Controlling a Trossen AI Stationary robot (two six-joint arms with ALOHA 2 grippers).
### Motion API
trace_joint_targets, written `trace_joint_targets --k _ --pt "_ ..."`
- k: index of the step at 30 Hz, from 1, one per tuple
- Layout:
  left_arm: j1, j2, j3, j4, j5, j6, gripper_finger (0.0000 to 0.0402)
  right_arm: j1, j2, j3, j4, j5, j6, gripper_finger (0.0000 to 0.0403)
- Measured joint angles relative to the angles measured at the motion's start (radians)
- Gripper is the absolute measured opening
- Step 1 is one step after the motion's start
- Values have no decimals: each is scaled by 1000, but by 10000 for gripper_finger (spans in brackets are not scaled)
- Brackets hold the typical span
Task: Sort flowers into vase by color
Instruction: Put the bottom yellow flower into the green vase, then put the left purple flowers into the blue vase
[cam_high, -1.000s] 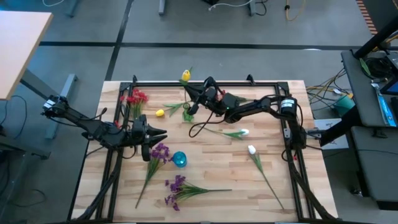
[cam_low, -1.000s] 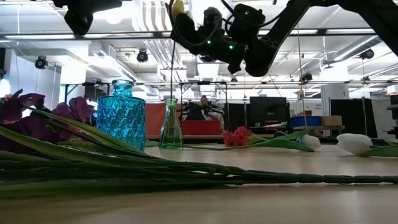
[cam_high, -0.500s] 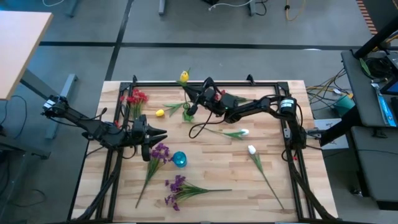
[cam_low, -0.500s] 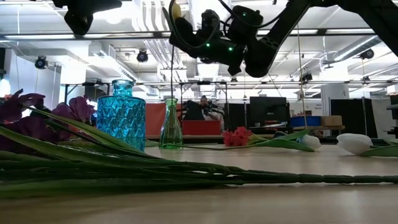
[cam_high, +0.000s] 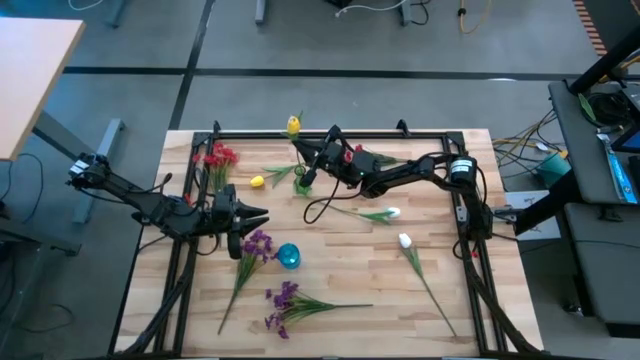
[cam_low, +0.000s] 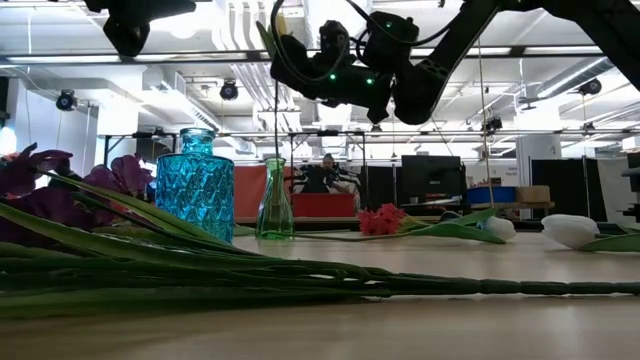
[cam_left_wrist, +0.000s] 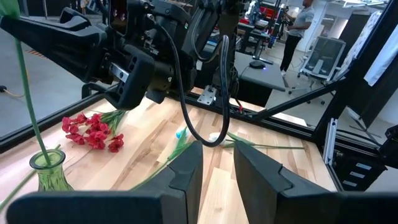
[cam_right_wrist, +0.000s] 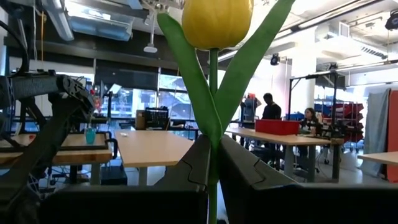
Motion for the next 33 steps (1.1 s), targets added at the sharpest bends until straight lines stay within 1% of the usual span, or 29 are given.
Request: trace_joint_targets --k 4,12,18,20,24,29,33 --pt "0 0 0 0 0 0 78 0 0 0 -15 3 5 51" --pt "0 0 0 0 0 0 78 9 -2 0 -127 2 19 145" --pt "0 0 0 0 0 0 78 25 -9 -2 -201 2 41 207" --pt "0 0 0 0 0 0 78 29 -13 -2 -233 21 42 226" --pt "0 0 0 0 0 0 78 36 -40 -3 -343 80 19 263" --pt "0 0 0 0 0 0 78 37 -83 -3 -485 80 8 300" --pt "0 0 0 0 0 0 78 39 -126 -3 -589 80 9 318"
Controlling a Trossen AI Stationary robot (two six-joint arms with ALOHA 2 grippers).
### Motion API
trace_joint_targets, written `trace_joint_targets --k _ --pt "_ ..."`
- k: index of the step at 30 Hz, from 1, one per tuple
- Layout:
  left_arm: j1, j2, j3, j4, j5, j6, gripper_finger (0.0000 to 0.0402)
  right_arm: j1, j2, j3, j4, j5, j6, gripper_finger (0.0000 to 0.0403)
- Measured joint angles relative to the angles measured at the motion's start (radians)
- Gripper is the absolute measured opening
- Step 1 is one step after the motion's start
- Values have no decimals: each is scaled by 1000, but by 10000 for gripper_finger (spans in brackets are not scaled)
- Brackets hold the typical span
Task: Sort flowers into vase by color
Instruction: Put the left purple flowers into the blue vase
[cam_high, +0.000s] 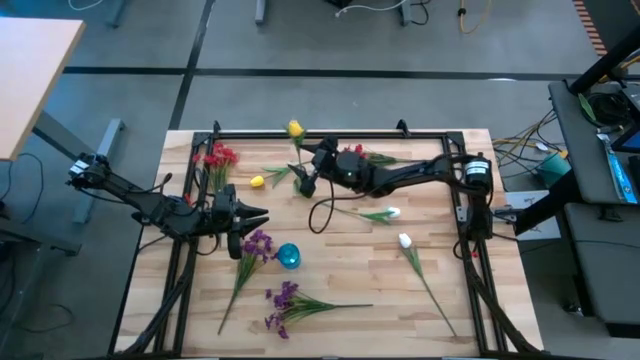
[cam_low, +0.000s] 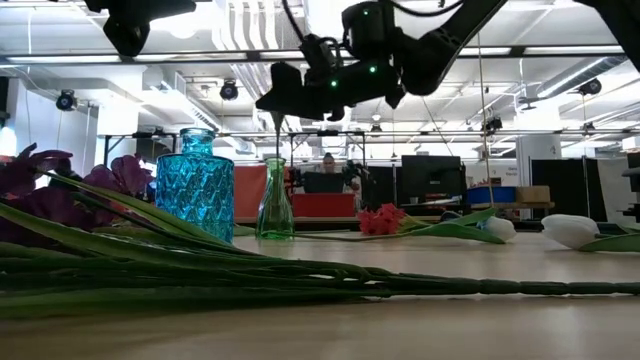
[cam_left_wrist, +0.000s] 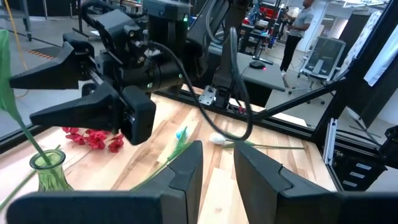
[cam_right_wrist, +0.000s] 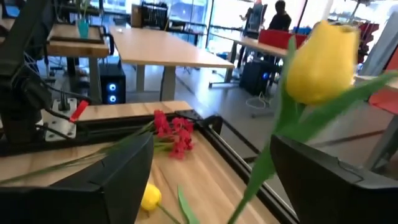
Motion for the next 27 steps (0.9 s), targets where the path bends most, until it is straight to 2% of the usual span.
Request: trace_joint_targets --k 15,22,27 --pt "0 0 0 -2 -1 0 78 34 -129 0 -289 -1 32 336" --pt "0 0 0 -9 -1 0 78 57 -251 3 -596 -1 97 340" --pt "0 -1 0 -14 -1 -41 78 93 -362 3 -905 -11 210 341"
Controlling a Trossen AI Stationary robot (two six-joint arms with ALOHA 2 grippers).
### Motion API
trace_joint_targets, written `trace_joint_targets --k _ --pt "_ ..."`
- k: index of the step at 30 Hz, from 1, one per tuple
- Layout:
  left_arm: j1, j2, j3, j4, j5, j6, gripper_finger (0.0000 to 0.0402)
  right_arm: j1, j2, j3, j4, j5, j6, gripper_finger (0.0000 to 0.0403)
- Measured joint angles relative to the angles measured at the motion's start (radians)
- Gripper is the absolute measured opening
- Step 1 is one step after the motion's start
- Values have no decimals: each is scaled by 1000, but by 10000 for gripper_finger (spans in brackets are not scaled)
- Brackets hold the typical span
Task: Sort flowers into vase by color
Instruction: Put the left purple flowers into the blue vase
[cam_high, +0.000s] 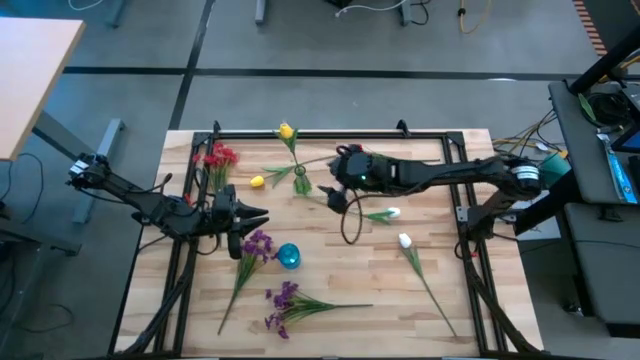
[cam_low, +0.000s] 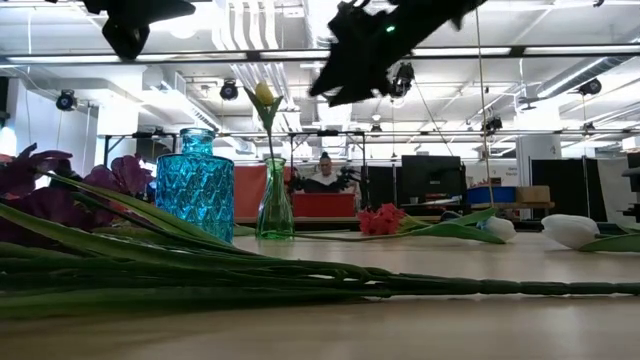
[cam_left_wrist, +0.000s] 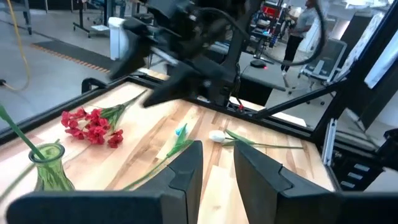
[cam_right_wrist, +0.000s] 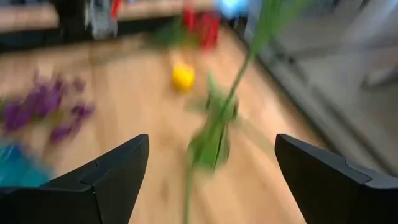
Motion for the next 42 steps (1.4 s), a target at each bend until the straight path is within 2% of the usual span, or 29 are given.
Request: trace_joint_targets --k 5,11,15,21,27,36,42 --pt "0 -7 0 1 7 -77 78 73 -89 -1 -294 -1 160 341" --pt "-1 23 43 -23 32 -186 73 197 -144 -5 -504 -2 326 341" --pt "-1 81 165 -199 98 -237 56 283 -154 -5 -595 -25 428 341" --pt "-23 187 360 -622 108 -413 40 423 -153 -15 -669 -63 567 341" --pt "-102 302 455 -880 116 -658 39 555 -154 -48 -717 -90 751 341" --pt "-275 435 468 -928 195 -981 38 683 -154 -121 -734 -114 960 341" --pt "-366 517 468 -929 223 -1191 38 730 -149 -156 -713 -88 997 341"
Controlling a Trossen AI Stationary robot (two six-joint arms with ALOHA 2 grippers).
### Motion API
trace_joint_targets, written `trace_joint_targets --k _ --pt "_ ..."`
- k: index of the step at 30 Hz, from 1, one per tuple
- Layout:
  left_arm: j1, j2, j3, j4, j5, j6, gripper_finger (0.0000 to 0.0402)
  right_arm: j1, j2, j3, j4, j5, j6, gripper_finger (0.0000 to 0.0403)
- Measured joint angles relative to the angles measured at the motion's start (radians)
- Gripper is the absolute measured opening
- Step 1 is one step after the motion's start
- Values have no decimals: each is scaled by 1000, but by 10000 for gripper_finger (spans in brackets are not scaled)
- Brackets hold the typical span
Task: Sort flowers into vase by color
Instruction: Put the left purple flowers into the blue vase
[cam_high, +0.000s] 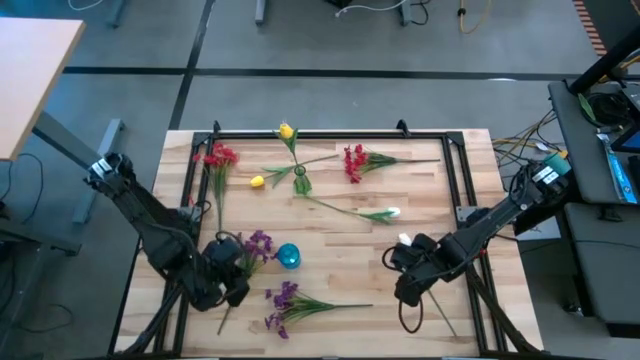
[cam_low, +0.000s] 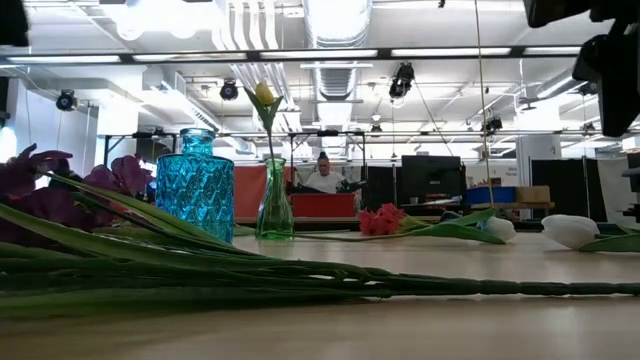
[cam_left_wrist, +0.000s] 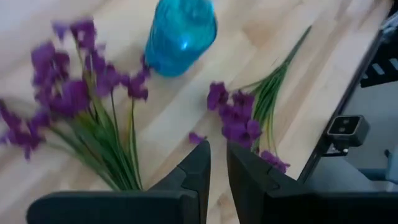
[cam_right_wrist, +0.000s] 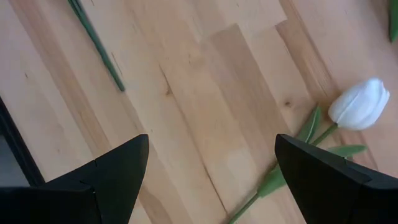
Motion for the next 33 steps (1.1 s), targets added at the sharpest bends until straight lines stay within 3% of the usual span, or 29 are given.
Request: trace_joint_targets --k 13,19,28,33 --pt "-33 197 5 -46 231 -191 50 48 1 -18 77 31 -15 341" --pt "-33 312 5 -155 385 -243 114 48 1 -18 95 48 -40 341" --pt "-32 405 5 -92 387 -217 242 48 1 -18 94 49 -57 341" --pt "-21 458 -4 -76 377 -208 253 48 1 -18 94 60 -60 341"
